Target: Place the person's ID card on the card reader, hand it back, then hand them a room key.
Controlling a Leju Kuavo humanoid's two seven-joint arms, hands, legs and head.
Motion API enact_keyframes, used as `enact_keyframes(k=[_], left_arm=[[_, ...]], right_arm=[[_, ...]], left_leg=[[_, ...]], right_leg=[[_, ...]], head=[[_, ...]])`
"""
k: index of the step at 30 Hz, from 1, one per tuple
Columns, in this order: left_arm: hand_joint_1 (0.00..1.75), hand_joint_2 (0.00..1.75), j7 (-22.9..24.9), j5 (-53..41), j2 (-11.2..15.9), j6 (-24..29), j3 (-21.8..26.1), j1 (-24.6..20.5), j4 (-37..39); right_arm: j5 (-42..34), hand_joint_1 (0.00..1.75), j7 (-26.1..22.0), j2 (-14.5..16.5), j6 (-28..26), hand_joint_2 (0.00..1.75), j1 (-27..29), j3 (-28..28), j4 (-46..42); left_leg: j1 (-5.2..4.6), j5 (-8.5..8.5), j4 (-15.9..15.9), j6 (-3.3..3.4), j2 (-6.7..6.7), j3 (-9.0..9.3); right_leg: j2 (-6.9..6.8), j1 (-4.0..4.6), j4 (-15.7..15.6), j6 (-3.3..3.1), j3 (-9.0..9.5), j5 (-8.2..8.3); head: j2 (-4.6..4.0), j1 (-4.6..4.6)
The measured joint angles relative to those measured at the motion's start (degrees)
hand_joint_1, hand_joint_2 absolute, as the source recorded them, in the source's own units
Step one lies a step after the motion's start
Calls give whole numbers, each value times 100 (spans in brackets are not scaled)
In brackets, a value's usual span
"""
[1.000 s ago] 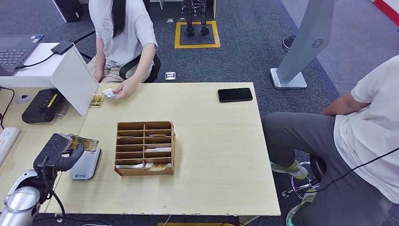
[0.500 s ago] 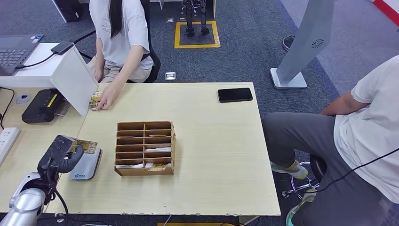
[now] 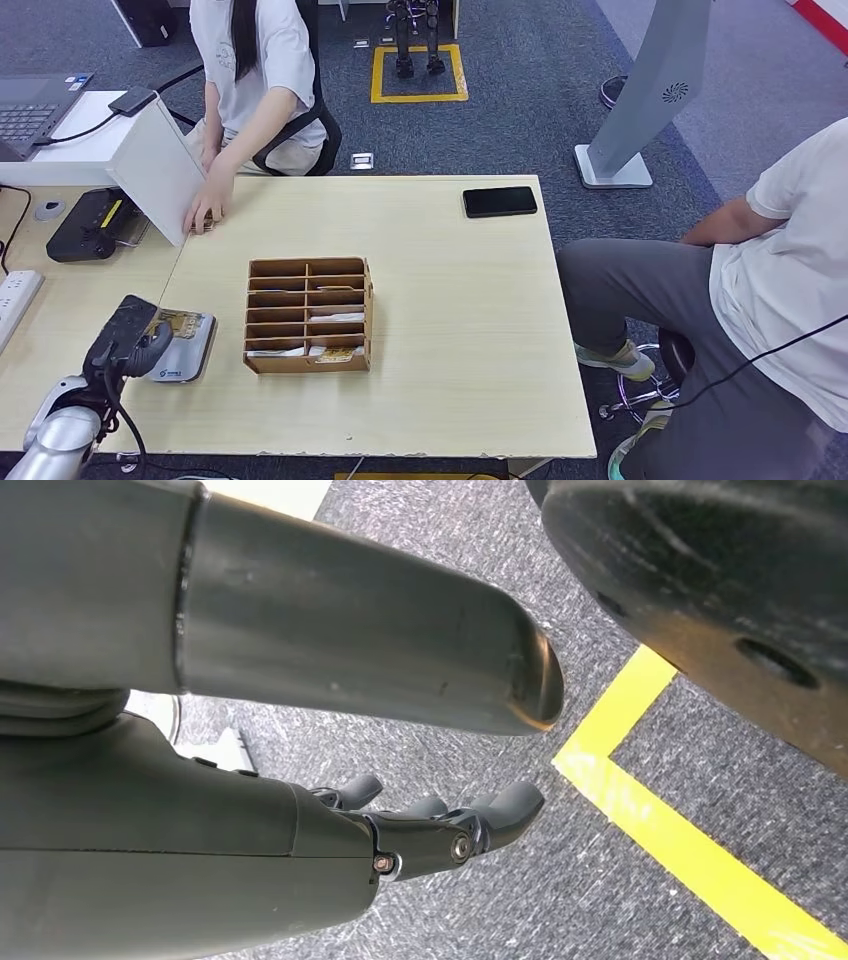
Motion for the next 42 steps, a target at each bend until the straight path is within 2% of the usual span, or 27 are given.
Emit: enact_keyframes(k=[13, 42], left_arm=[[175, 175, 8, -227, -86, 47, -2, 10, 259], [175, 175, 161, -687, -74, 142, -2, 49, 521]], right_arm=[[0, 0, 12, 0, 10, 0, -8, -33, 0], [0, 0, 30, 0, 79, 0, -23, -73, 0]], left_leg=[[-1, 0, 0, 0, 0, 0], [-1, 0, 0, 0, -1, 6]], right_leg=[[-1, -1, 0, 0, 1, 0], [-2, -1, 0, 0, 8, 0]], head=[[0, -1], [0, -1]])
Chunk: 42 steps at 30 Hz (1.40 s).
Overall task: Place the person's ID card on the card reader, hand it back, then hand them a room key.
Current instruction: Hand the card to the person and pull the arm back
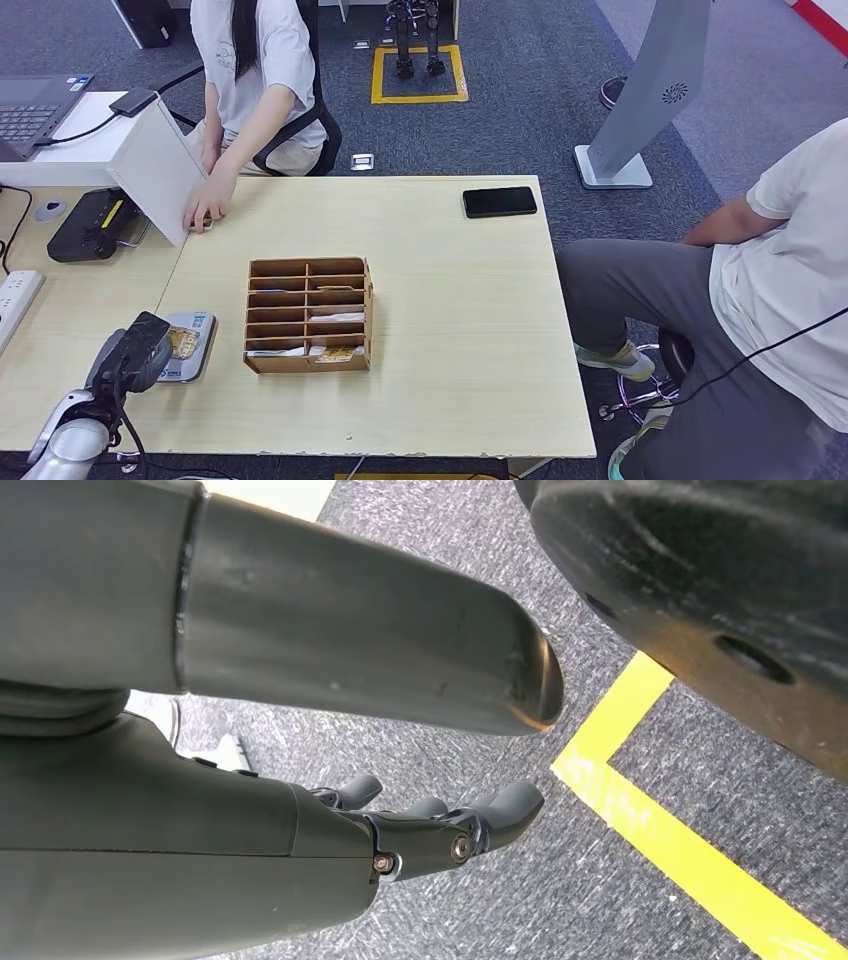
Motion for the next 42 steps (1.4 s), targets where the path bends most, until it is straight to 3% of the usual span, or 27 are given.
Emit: enact_keyframes(k=[23, 42], left_arm=[[175, 175, 222, -763, -8, 263, -2, 1, 312], [175, 175, 96, -446, -63, 313, -2, 9, 338]], right_arm=[[0, 0, 38, 0, -5, 0, -32, -49, 1], [0, 0, 41, 0, 13, 0, -28, -68, 1]], left_leg=[[-2, -1, -1, 1, 0, 20], [-6, 1, -1, 3, -9, 28]], right_leg=[[-1, -1, 0, 0, 22, -1], [-12, -4, 0, 1, 33, -1]], head=[[0, 0], [0, -1]])
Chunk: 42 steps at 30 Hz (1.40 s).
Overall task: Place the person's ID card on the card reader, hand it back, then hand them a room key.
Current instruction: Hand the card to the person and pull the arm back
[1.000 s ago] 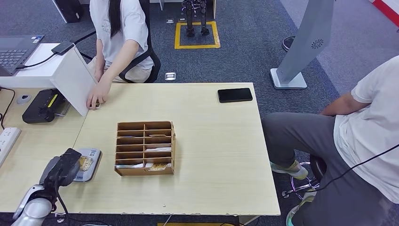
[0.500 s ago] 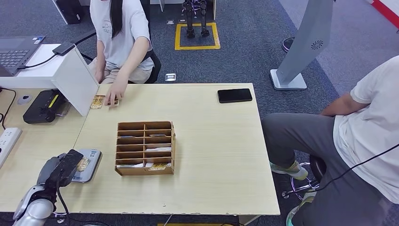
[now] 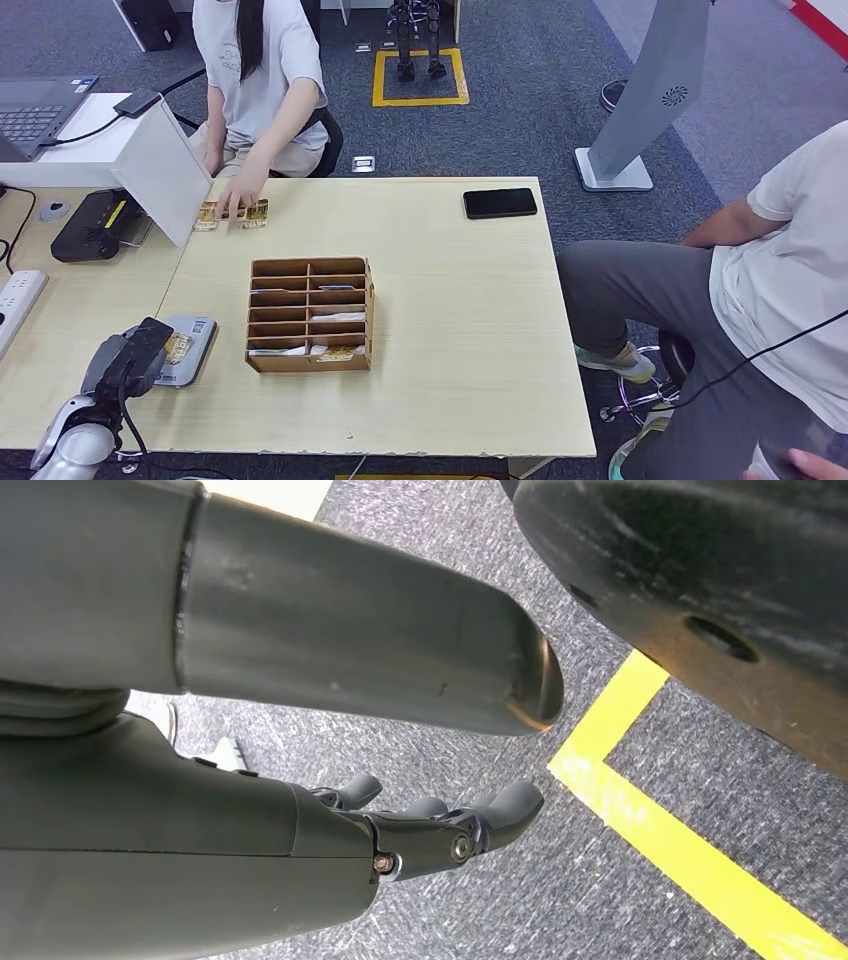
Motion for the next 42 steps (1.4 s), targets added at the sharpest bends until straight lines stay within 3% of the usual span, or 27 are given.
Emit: enact_keyframes(k=[5, 12, 17, 26, 35, 42], left_arm=[[175, 175, -71, 170, -5, -46, 1, 7, -4], [175, 175, -858, 2402, -164, -683, 79, 190, -533], [175, 175, -1263, 3243, -355, -517, 172, 4, -1211], [175, 175, -1926, 3198, -562, 478, 195, -1091, -1558], [175, 175, -2006, 3021, -607, 831, 195, -1502, -1555], [175, 175, -2149, 1905, -566, 1641, 192, -1883, -1186]], right_arm=[[0, 0, -1, 0, 0, 0, 0, -1, 0], [0, 0, -120, -1, -20, 0, 22, -1, -1], [0, 0, -246, -2, -167, 0, 25, 92, -1], [0, 0, -469, -2, -305, 0, -61, 582, -1], [0, 0, -519, -2, -294, 0, -133, 835, -1], [0, 0, -467, -2, -283, 0, -153, 961, -1]], left_leg=[[0, 0, 0, 0, 0, 0], [0, 3, 2, 4, -2, -10], [0, 4, 7, 5, -4, -21], [0, 9, 9, 11, -6, -28], [0, 9, 9, 12, -4, -35], [0, 9, 9, 12, -4, -37]], right_leg=[[0, 0, 0, 0, 0, 0], [-1, 0, -1, 2, -13, 1], [-3, -1, -2, 7, -23, 6], [-4, 0, -1, 13, -26, 13], [-1, 0, -2, 14, -35, 12], [-1, 0, -1, 14, -38, 13]], head=[[0, 0], [0, -1], [0, 0], [0, 0], [0, -1], [0, 0]])
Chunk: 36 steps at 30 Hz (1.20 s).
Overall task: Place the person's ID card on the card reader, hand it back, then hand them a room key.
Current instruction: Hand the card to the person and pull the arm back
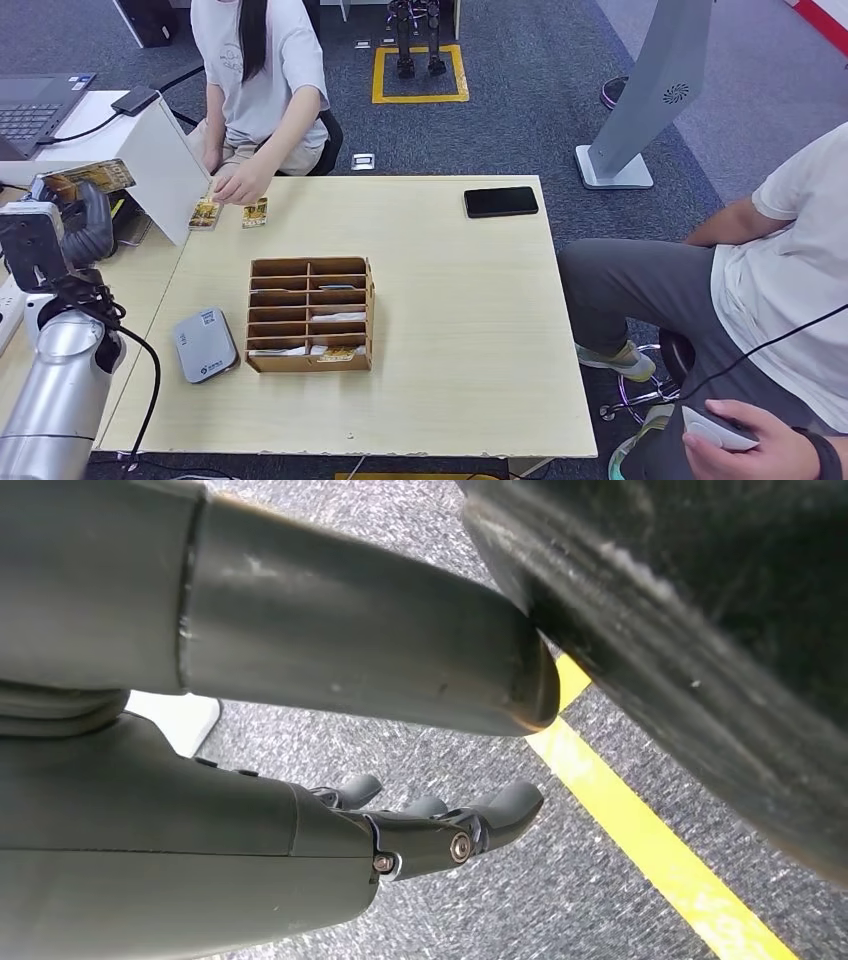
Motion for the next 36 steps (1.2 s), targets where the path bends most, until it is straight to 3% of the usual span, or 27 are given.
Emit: enact_keyframes(k=[8, 36], left_arm=[[175, 175, -26, -675, 11, 401, -66, -313, 421], [175, 175, -28, -769, 10, 423, -129, -411, 663]], right_arm=[[0, 0, 7, 0, 80, 0, -57, 90, 0], [0, 0, -3, 0, 69, 0, -75, 158, -2]], left_leg=[[0, 0, 1, 0, 2, 0], [0, 0, 1, 1, 3, -4]], right_leg=[[3, 0, 0, 1, -1, 1], [4, -1, 0, 2, -4, 1]], head=[[0, 1], [0, 0]])
